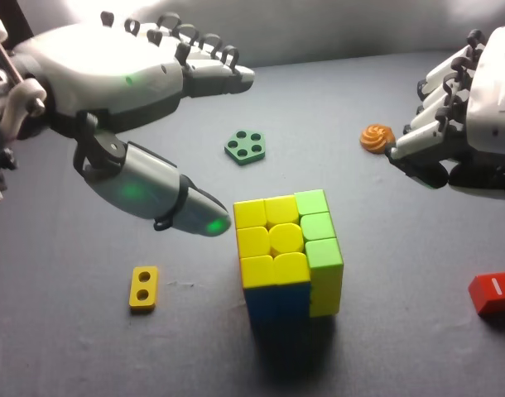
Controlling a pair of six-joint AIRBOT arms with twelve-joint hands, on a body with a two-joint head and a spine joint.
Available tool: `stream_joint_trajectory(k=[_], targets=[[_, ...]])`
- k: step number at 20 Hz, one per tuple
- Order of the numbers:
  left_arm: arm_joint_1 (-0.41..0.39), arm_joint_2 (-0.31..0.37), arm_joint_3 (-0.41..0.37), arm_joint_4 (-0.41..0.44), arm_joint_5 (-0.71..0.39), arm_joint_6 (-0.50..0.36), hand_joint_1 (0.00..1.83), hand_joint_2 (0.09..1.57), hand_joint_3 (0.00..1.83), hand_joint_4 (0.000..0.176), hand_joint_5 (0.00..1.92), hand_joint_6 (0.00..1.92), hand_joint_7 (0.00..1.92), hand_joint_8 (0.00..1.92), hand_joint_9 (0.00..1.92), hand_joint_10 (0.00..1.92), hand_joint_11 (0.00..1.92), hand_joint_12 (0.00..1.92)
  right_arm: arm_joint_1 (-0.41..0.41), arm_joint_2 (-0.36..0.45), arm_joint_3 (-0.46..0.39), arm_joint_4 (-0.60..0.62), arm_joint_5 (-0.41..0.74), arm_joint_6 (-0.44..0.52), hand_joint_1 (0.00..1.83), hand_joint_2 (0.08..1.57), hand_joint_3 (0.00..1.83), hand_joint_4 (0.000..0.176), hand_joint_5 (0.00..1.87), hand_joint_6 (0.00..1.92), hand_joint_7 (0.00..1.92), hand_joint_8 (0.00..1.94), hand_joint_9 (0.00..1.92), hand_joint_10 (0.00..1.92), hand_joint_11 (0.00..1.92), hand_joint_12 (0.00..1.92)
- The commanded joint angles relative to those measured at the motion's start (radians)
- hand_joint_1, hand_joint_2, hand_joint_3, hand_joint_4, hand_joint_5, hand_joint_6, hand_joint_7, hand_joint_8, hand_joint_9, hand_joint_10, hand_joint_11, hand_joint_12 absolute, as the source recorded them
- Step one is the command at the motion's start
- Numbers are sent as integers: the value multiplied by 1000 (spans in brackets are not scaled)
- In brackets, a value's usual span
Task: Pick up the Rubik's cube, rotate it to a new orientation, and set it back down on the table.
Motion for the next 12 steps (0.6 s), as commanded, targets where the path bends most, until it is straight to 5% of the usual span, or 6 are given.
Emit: stream_joint_trajectory(k=[1, 2, 4, 5, 8, 12], targets=[[-15, 6, 6, 3, -35, 2, 503, 900, 0, 0, 151, 0, 130, 0, 88, 1, 0, 249, 26, 5, 0, 50, 88, -5, 1043, 1316, 0, 0, 621, 1500, 830, 1705, 857, 1886, 695, 1903], [-21, 7, 9, 3, -30, 4, 493, 926, 8, 0, 154, 1, 139, 2, 93, 2, 0, 235, 46, 14, 1, 50, 120, -5, 1026, 1333, 3, 0, 592, 1541, 788, 1812, 814, 1920, 663, 1920], [-23, 7, 7, -6, -23, 4, 440, 938, 7, 0, 134, 0, 108, 0, 67, 0, 0, 165, 79, 23, 11, 50, 223, -6, 1034, 1326, 0, 0, 606, 1521, 814, 1744, 822, 1921, 671, 1921], [-23, 7, 4, -8, -15, 4, 458, 934, 3, 0, 143, 3, 118, 3, 77, 3, 0, 195, 91, 22, 25, 50, 313, -19, 1128, 1323, 0, 0, 590, 1524, 679, 1631, 802, 1918, 645, 1921], [-18, 6, -12, -14, -16, 4, 476, 944, 6, 0, 160, 4, 137, 5, 87, 4, 0, 219, 104, 16, 51, 48, 453, -97, 1027, 1335, 2, 0, 587, 1557, 829, 1764, 850, 1919, 689, 1921], [-17, 6, -19, -33, -25, 4, 436, 941, 1, 0, 142, 4, 127, 4, 86, 4, 0, 235, 143, -8, 61, 20, 561, -83, 1014, 1350, 1, 0, 568, 1586, 834, 1667, 828, 1841, 628, 1913]])
